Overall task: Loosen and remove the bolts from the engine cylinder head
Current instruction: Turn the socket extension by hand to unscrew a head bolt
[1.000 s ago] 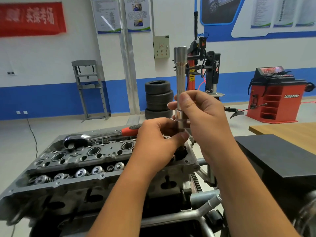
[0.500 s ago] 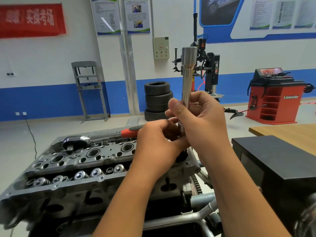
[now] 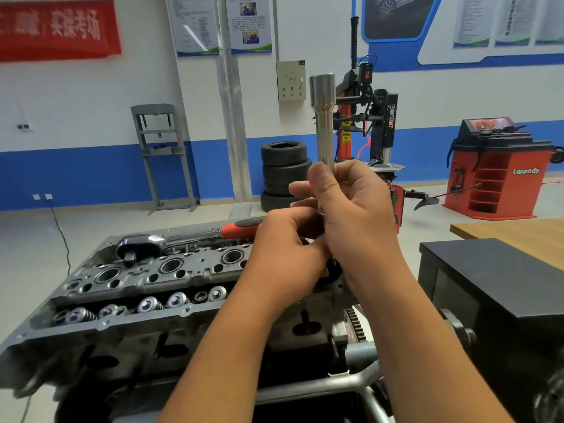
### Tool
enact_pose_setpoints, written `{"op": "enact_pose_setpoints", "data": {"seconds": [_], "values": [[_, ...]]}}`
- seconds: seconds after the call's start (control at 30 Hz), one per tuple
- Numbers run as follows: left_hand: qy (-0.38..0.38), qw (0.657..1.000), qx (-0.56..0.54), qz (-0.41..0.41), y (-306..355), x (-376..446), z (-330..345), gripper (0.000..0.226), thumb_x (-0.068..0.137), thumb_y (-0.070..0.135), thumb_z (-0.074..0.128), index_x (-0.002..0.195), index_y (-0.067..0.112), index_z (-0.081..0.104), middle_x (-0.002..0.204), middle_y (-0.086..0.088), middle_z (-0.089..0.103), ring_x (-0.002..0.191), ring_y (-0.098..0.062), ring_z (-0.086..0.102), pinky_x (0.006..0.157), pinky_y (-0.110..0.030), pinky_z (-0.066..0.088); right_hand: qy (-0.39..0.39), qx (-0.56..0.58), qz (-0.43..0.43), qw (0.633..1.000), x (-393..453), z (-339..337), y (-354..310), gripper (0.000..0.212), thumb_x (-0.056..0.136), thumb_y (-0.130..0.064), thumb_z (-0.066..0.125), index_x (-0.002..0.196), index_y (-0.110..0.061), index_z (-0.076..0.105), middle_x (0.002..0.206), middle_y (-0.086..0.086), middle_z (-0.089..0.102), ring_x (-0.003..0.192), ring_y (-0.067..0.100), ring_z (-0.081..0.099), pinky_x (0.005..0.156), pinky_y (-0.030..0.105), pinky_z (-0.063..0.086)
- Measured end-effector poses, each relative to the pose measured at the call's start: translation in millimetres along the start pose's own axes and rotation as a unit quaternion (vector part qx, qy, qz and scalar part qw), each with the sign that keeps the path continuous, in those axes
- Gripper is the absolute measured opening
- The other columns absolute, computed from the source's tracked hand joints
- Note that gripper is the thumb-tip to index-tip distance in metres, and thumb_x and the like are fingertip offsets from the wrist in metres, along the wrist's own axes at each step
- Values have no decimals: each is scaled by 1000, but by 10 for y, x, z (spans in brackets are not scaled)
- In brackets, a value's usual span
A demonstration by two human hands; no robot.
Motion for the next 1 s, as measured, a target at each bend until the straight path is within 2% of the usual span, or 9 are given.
{"op": "enact_pose_setpoints", "data": {"seconds": [0.1,0.23,0.37,0.5,0.6,0.7,0.8,0.93,1.0], "values": [[-1,1000,2,-8,0,2,-9,24,92,-2,69,97,20,77,79,-4,76,58,-16,65,57,-29,55,-18,-12,9,1000,13,10,-3,31,106,-38,55,88,-17,67,91,3,80,84,22,76,83,49,62],[70,996,52,-5,-23,18,-3,23,81,2,83,92,22,78,83,8,79,79,-10,76,77,-42,65,-18,16,7,1000,-8,7,-24,23,98,-36,67,94,-13,64,88,6,79,80,16,77,72,36,63],[32,999,24,1,-24,18,-6,22,89,-1,73,96,19,78,80,0,78,68,-19,73,66,-43,63,-13,-5,-14,1000,-17,12,-39,24,101,-32,65,94,-9,61,87,7,79,82,14,78,74,30,64],[-20,999,-29,-22,-3,1,-5,20,99,6,66,102,23,77,81,-9,76,59,-16,63,57,-27,52,-8,1,11,1000,6,-4,-47,34,106,-39,52,93,-10,67,90,8,78,86,16,77,82,41,64],[11,1000,-4,-4,-5,6,9,14,95,10,73,95,23,79,80,-1,78,58,-9,65,58,-25,51,-18,22,26,999,0,-33,-57,29,103,-41,59,95,-14,67,90,8,79,83,17,75,82,43,63],[62,998,27,6,-8,5,9,10,85,11,83,88,20,80,77,5,79,68,-13,75,63,-30,59,-5,29,14,999,-12,-41,-62,26,98,-35,69,101,-10,62,89,8,79,79,17,77,74,40,65],[90,995,35,13,-30,7,-8,16,82,9,85,80,23,78,75,8,78,70,-9,76,67,-30,64,2,18,6,1000,-14,-23,-50,24,100,-35,66,96,-12,64,88,6,79,81,22,77,76,40,65],[7,1000,-15,4,-18,8,3,24,96,3,70,95,26,78,81,-2,78,64,-14,70,57,-25,56,3,-5,-4,1000,2,-12,-48,27,103,-37,60,98,-12,67,87,2,78,81,16,75,77,33,64],[-15,1000,-25,1,-16,8,-2,24,98,4,68,102,26,78,83,-3,78,62,-12,68,57,-22,53,5,1,-7,1000,0,-23,-58,25,101,-37,63,97,-13,66,86,3,78,80,15,75,79,37,64]]}}
Point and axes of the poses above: each hand's wrist, its own x-axis towards the middle knuckle, its own z-axis out of the palm, y = z × x, the point moved 2 cm from there along x, towards the middle knuckle
